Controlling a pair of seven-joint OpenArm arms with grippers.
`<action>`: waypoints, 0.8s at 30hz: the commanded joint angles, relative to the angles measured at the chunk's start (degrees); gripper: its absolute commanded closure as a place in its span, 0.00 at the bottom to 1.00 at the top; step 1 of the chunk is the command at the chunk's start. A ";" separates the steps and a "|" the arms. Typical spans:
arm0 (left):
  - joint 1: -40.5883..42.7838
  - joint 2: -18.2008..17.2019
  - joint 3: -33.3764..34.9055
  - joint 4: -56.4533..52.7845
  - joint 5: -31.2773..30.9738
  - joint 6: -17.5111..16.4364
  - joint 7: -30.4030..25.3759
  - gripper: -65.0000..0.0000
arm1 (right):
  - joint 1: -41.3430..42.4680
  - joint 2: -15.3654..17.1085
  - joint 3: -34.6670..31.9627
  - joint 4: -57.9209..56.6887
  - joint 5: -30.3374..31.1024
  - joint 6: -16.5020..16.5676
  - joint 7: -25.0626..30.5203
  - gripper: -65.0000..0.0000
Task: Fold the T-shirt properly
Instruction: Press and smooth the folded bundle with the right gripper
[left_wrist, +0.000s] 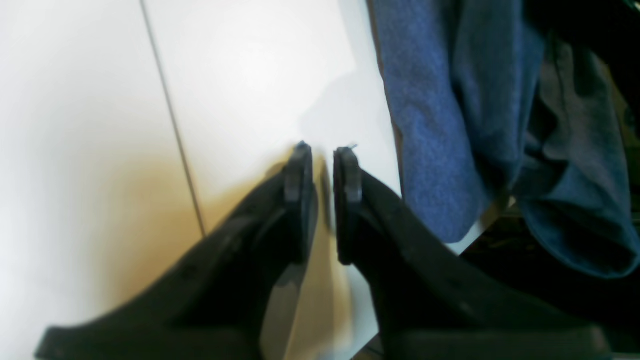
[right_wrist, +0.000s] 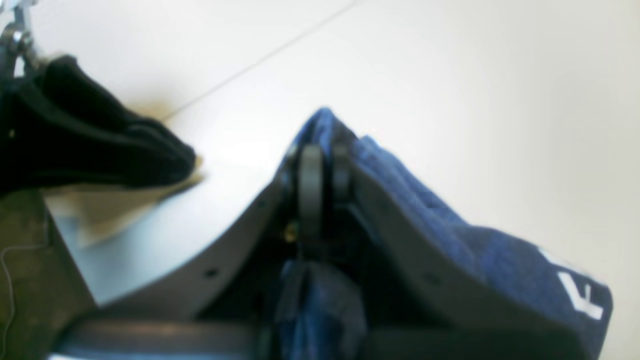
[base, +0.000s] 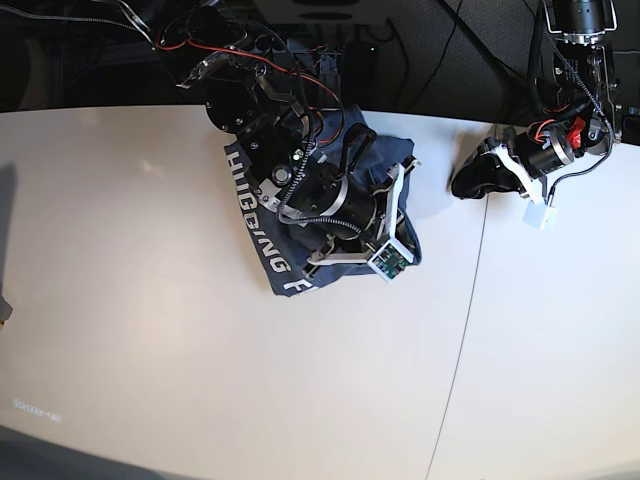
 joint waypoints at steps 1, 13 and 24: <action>0.83 -0.28 0.20 -0.52 2.32 0.42 3.08 0.81 | 1.31 -0.50 0.11 0.92 0.04 0.55 2.10 1.00; 3.26 0.04 0.44 -0.52 2.23 0.42 3.61 0.81 | 9.18 -5.03 1.01 -4.96 -0.59 0.59 1.79 1.00; 3.34 0.02 0.44 -0.52 1.88 0.42 3.21 0.81 | 10.29 -5.92 0.96 -10.58 4.42 0.76 1.88 1.00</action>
